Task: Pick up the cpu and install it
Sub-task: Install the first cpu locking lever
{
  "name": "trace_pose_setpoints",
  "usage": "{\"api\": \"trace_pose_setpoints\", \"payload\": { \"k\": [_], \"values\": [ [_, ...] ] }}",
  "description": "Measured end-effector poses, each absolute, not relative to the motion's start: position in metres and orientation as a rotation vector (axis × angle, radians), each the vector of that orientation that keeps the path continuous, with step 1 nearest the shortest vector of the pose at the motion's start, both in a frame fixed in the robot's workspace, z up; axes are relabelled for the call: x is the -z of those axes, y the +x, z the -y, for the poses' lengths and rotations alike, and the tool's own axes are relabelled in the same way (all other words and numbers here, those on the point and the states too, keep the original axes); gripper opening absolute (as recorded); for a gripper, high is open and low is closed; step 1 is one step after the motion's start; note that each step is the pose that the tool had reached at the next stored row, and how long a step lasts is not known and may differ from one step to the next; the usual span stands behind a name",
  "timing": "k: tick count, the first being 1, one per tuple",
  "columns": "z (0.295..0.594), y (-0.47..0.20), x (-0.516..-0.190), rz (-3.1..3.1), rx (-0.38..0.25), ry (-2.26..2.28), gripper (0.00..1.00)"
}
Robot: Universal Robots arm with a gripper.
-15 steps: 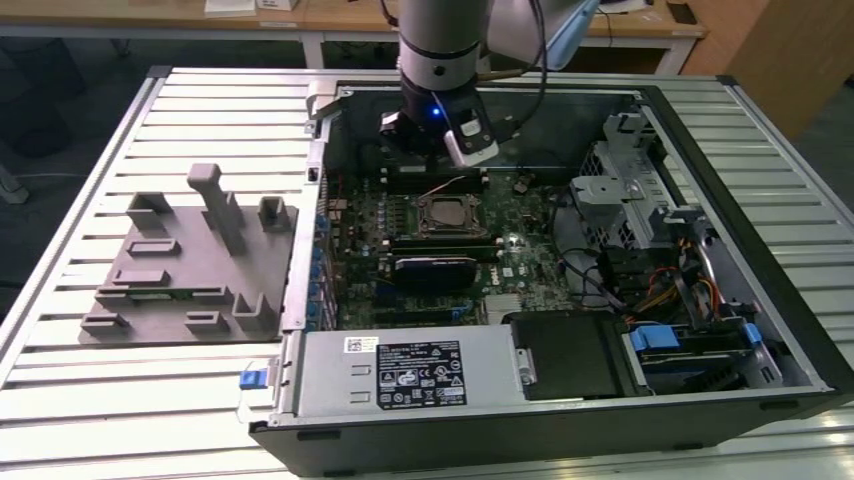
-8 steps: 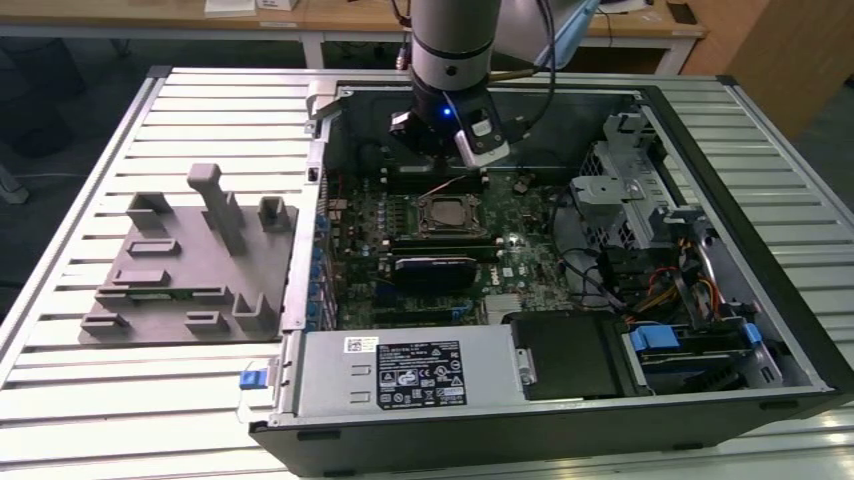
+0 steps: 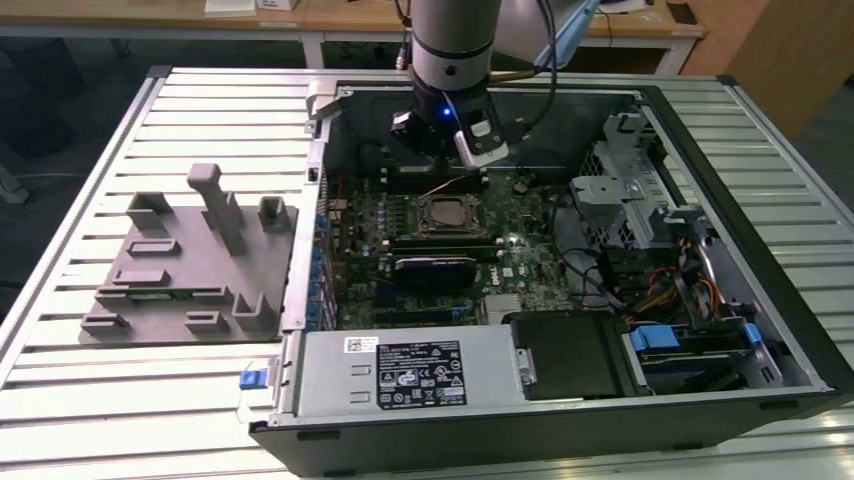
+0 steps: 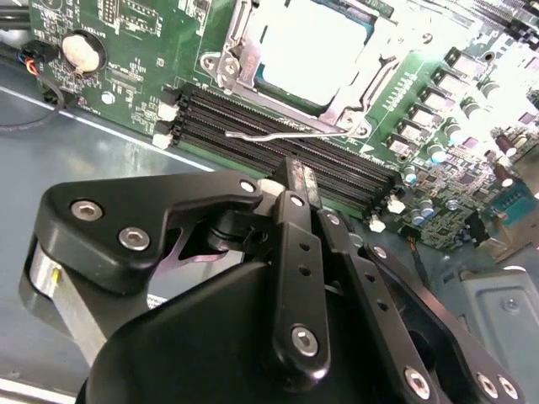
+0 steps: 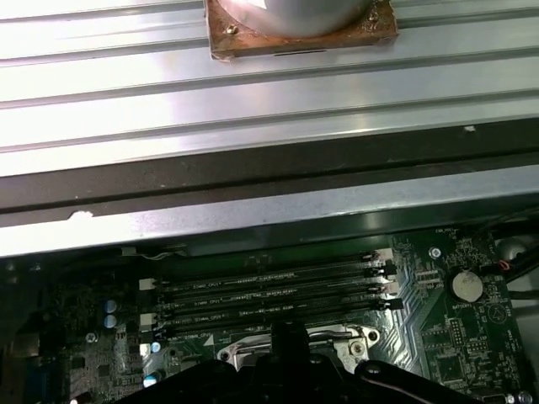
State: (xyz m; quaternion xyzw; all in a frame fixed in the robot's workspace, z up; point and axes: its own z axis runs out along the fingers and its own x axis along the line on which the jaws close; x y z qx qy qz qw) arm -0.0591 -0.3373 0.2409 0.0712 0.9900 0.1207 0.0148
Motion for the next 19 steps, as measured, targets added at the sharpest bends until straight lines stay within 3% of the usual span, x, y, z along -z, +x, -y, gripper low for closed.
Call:
{"api": "trace_pose_setpoints", "payload": {
  "k": [19],
  "values": [
    [0.338,-0.059,-0.231,-2.979,-0.374,0.217,0.11]
  ]
}}
